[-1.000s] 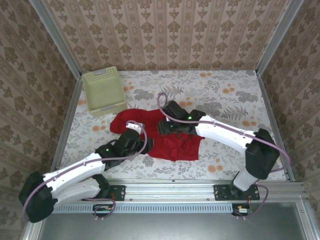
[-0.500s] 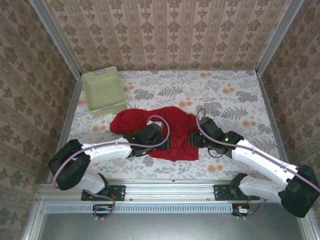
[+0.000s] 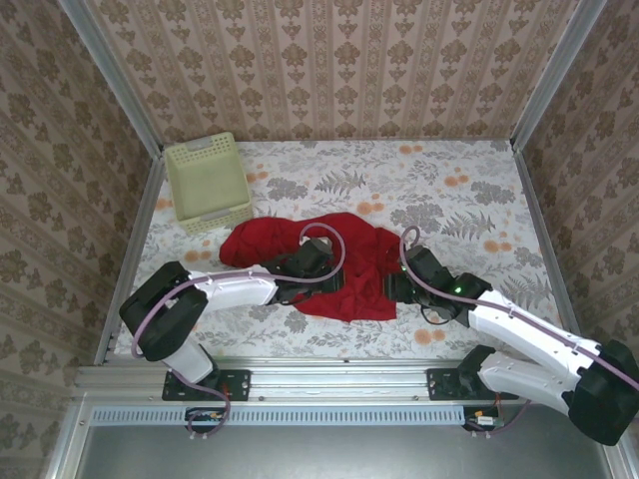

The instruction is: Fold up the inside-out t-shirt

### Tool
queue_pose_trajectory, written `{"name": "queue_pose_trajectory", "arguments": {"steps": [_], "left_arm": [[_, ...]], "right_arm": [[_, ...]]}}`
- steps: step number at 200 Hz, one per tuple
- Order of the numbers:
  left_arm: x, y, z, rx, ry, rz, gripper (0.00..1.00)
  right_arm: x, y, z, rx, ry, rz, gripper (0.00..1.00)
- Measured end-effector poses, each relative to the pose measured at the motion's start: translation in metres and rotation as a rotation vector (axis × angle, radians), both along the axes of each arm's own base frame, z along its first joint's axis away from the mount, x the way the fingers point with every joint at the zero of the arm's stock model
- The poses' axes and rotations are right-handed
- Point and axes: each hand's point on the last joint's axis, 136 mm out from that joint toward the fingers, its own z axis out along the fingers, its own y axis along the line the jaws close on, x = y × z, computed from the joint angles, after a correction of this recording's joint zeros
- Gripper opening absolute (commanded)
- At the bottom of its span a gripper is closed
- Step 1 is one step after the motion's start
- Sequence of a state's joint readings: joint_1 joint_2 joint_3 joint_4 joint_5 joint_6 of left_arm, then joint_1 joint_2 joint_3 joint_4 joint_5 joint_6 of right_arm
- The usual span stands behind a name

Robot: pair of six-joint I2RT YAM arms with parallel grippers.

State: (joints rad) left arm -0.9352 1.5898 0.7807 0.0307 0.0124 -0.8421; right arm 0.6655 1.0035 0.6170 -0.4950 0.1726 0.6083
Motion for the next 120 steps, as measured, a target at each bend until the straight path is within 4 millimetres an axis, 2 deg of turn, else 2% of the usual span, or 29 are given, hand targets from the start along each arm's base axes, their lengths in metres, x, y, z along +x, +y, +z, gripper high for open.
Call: {"name": "queue_pose_trajectory", "arguments": {"steps": [16, 48, 87, 120], "left_arm": [[0.000, -0.001, 0.001, -0.005, -0.004, -0.008, 0.15], [0.000, -0.002, 0.006, -0.010, -0.018, -0.022, 0.00], [-0.005, -0.006, 0.044, -0.061, -0.101, -0.057, 0.00], [-0.011, -0.003, 0.077, -0.110, -0.180, -0.091, 0.00]], "right_arm": [[0.002, 0.002, -0.005, 0.002, 0.005, 0.000, 0.58], [0.011, 0.009, -0.019, 0.027, 0.045, -0.003, 0.53], [0.028, 0.003, -0.038, 0.082, 0.118, -0.052, 0.44], [0.045, 0.012, -0.037, 0.126, 0.129, -0.035, 0.42]]}}
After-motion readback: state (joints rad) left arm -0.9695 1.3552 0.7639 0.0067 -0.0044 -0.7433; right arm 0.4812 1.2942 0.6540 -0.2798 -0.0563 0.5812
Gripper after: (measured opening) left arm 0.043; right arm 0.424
